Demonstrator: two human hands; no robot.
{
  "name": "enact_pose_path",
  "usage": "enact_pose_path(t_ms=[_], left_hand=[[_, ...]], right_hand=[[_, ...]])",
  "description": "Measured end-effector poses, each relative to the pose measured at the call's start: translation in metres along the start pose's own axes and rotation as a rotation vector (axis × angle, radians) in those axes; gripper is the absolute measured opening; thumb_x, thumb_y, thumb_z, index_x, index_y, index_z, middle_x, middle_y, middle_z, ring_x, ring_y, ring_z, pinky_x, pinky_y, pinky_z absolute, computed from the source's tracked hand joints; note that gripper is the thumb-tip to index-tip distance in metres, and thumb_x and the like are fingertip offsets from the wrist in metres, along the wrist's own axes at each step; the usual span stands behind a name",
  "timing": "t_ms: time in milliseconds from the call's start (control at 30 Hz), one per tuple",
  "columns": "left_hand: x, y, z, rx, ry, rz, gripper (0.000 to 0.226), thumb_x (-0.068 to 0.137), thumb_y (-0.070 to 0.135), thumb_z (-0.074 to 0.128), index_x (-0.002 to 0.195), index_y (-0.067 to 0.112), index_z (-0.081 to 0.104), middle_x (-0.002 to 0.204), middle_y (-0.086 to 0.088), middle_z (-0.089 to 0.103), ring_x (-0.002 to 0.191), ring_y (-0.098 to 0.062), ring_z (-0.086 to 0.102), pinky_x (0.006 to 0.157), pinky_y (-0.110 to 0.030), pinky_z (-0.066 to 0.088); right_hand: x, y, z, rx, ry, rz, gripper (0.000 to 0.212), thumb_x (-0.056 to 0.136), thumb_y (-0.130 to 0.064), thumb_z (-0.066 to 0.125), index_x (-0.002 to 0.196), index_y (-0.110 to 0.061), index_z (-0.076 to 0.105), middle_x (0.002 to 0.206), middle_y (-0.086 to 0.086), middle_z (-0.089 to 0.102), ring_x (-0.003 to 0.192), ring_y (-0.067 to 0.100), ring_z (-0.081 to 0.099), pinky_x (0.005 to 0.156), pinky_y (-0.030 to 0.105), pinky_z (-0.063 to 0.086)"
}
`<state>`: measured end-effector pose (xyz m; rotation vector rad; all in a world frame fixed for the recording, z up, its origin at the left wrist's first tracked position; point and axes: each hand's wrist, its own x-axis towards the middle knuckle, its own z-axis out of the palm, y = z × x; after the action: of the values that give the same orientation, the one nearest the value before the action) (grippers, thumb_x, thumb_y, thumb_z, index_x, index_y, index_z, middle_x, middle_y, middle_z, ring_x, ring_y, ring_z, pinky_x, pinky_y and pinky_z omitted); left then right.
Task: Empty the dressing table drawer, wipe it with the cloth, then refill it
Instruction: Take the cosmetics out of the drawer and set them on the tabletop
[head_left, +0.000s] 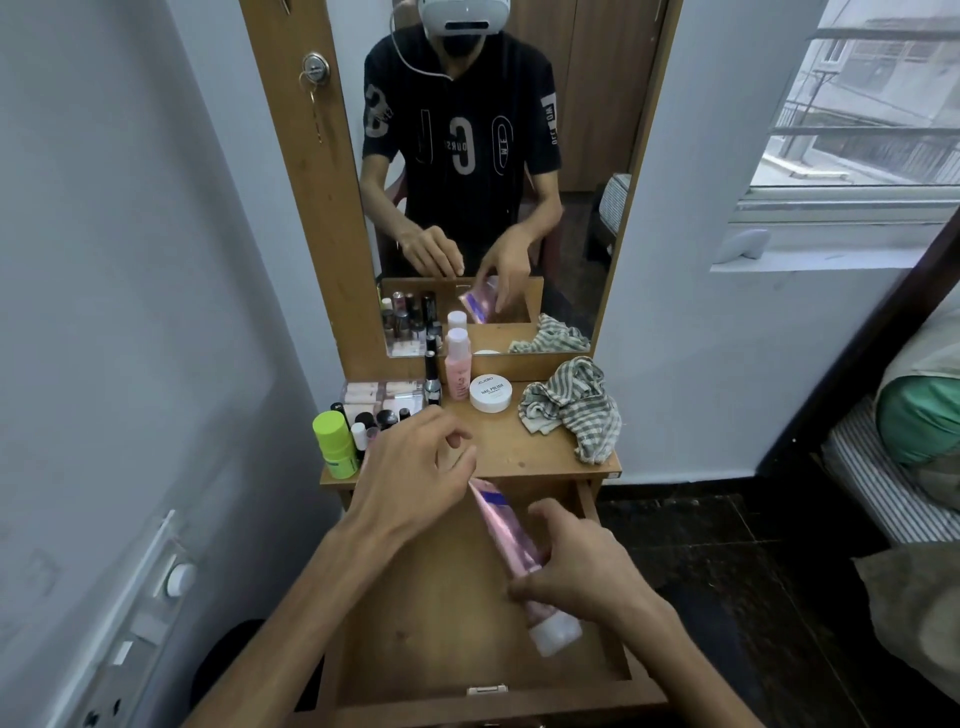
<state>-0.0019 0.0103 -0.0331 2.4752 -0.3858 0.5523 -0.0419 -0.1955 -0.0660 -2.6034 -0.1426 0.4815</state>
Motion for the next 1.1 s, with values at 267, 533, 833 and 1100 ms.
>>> enact_pose_path(t_ms=[267, 533, 833, 1100], left_hand=[[0.016, 0.025, -0.014, -0.162, 0.111, -0.068, 0.025, 0.092, 0.040, 0.067, 0.112, 0.025, 0.071, 0.104, 0.014, 0.067, 0.086, 0.003, 0.060, 0.069, -0.016, 0.048], [0.045, 0.032, -0.021, -0.253, 0.216, -0.107, 0.037, 0.090, 0.040, 0.066, 0.123, 0.023, 0.065, 0.116, 0.010, 0.066, 0.091, -0.004, 0.066, 0.070, -0.020, 0.057], [0.027, 0.026, 0.000, -0.258, 0.247, -0.189, 0.024, 0.088, 0.016, 0.073, 0.111, 0.020, 0.071, 0.104, 0.010, 0.067, 0.081, -0.003, 0.063, 0.064, -0.011, 0.051], [-0.007, 0.031, 0.029, -0.285, 0.175, -0.158, 0.018, 0.086, 0.010, 0.074, 0.098, 0.024, 0.071, 0.091, 0.017, 0.064, 0.076, -0.008, 0.063, 0.063, -0.014, 0.049]], right_hand=[[0.006, -0.023, -0.042, 0.278, 0.116, -0.142, 0.076, 0.070, -0.035, 0.093, 0.136, -0.029, 0.055, 0.107, -0.014, 0.064, 0.090, 0.003, 0.065, 0.072, 0.017, 0.052], [0.096, -0.050, -0.033, 0.442, 0.569, -0.231, 0.072, 0.064, -0.062, 0.087, 0.123, -0.035, 0.054, 0.109, -0.011, 0.066, 0.091, 0.007, 0.069, 0.077, 0.032, 0.064], [0.125, -0.056, -0.019, 0.392, 0.589, -0.218, 0.073, 0.079, -0.044, 0.086, 0.138, -0.023, 0.048, 0.129, 0.000, 0.059, 0.109, 0.013, 0.062, 0.092, 0.032, 0.057], [0.107, 0.000, -0.066, 0.223, 0.801, -0.063, 0.062, 0.087, -0.033, 0.078, 0.144, -0.021, 0.056, 0.138, 0.004, 0.062, 0.123, 0.023, 0.059, 0.105, 0.044, 0.054]])
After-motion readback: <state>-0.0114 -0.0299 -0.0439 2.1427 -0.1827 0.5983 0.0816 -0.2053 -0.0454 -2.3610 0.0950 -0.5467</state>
